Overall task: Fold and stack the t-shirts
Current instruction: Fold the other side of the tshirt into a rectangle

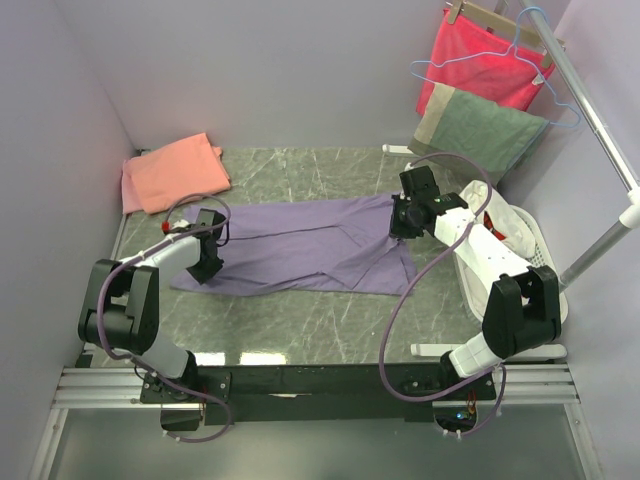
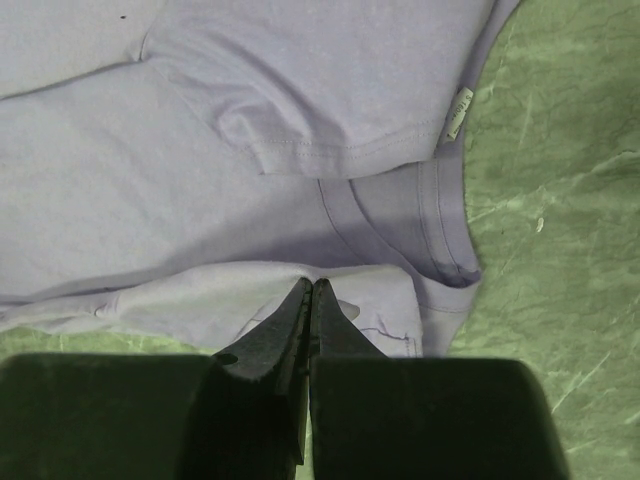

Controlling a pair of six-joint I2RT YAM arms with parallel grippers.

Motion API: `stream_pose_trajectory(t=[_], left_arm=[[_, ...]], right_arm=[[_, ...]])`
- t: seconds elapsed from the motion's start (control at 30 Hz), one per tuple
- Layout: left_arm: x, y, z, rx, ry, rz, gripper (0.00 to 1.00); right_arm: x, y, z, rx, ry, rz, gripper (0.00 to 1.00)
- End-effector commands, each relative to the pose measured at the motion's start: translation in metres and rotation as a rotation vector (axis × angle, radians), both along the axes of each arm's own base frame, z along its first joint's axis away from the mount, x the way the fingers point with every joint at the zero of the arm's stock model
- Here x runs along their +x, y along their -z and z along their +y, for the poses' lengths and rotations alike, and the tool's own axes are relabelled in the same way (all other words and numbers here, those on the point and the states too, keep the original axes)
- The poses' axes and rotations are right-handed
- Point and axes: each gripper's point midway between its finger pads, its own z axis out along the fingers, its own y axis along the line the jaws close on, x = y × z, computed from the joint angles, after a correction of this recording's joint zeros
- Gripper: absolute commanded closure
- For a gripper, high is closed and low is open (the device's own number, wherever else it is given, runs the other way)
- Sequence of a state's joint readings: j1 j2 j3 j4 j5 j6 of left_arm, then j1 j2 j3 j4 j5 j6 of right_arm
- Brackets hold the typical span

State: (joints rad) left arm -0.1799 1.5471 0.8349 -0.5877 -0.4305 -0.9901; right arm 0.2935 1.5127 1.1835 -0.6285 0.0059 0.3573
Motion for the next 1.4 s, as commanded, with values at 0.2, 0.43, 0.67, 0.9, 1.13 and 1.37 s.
stream_pose_trajectory(t=[0.2,0.43,0.67,0.9,1.13,1.37], left_arm=[[-0.037,0.006,0.004,-0.018,-0.026,0.058,0.61],[-0.040,0.003,0.004,-0.025,-0.033,0.039,0.54],[-0.043,-0.008,0.004,-0.040,-0.052,-0.021,0.48],[-0.044,-0.011,0.004,-0.047,-0.059,-0.045,0.55],[-0.045,-0.006,0.003,-0.049,-0.052,-0.031,0.80],[-0.035,-0.024,0.012,0.000,-0.055,-0.071,0.96]], right_arm=[[0.001,-0.019,0.002,0.038,-0.016,-0.063,1.00],[-0.001,-0.017,0.003,0.042,-0.021,-0.057,1.00],[-0.002,-0.018,0.003,0.047,-0.023,-0.060,1.00],[-0.004,-0.018,0.004,0.052,-0.028,-0.054,1.00],[-0.006,-0.019,0.003,0.048,-0.026,-0.058,1.00],[-0.003,-0.026,-0.003,0.031,0.003,-0.086,1.00]])
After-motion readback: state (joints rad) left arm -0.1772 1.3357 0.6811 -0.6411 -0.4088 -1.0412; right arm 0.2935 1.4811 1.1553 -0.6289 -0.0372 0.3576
